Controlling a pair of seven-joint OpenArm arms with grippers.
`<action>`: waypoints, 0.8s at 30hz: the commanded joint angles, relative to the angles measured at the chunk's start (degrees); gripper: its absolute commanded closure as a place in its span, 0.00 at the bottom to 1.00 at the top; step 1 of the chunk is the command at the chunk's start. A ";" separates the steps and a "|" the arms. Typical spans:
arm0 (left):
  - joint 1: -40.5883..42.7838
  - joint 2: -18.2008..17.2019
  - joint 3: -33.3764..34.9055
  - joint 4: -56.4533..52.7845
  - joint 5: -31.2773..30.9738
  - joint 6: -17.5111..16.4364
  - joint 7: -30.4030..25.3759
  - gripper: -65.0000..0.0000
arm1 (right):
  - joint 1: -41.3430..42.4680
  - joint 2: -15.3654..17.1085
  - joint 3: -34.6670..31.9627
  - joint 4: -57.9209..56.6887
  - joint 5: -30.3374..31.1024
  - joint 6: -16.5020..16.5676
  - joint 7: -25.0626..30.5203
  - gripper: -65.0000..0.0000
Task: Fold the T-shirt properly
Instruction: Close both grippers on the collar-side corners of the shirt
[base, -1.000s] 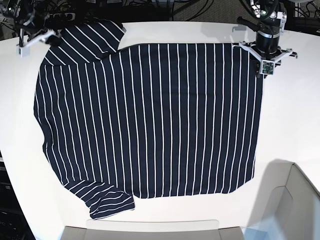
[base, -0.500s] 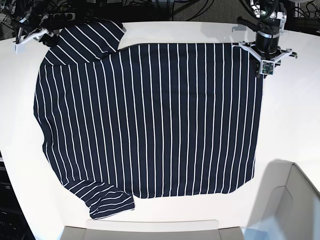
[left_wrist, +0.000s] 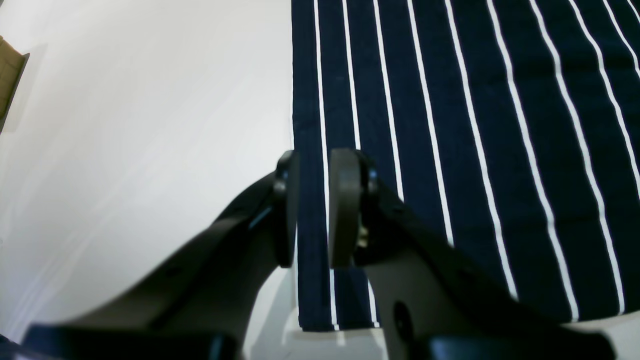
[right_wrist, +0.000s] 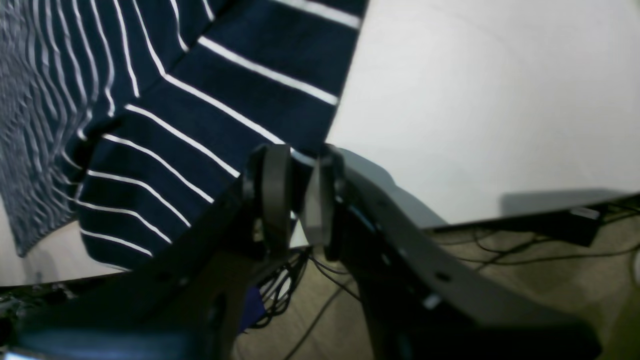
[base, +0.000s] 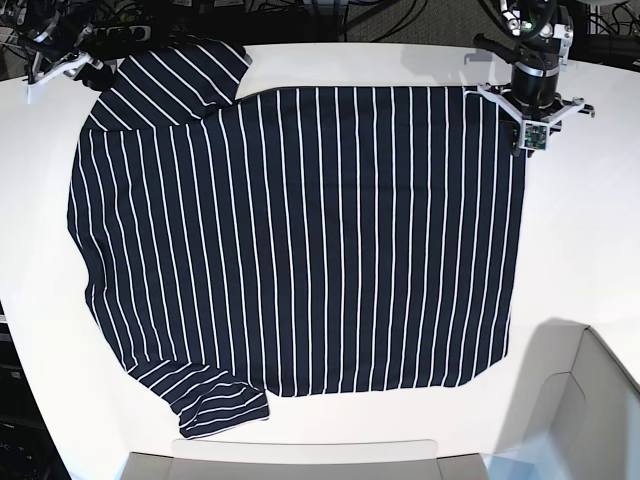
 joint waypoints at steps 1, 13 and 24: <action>0.14 -0.51 -0.23 0.87 0.03 0.38 -1.29 0.84 | -0.45 1.07 -0.21 -1.86 -6.92 -2.78 -3.07 0.80; 0.14 -0.33 -0.23 0.87 0.03 0.38 -1.29 0.84 | 0.60 -3.32 -9.62 2.18 -6.92 -2.96 -3.25 0.80; -1.70 -0.07 -0.85 0.70 -4.80 0.38 3.55 0.84 | 0.43 -3.41 -9.71 4.38 -8.77 -2.96 -2.89 0.80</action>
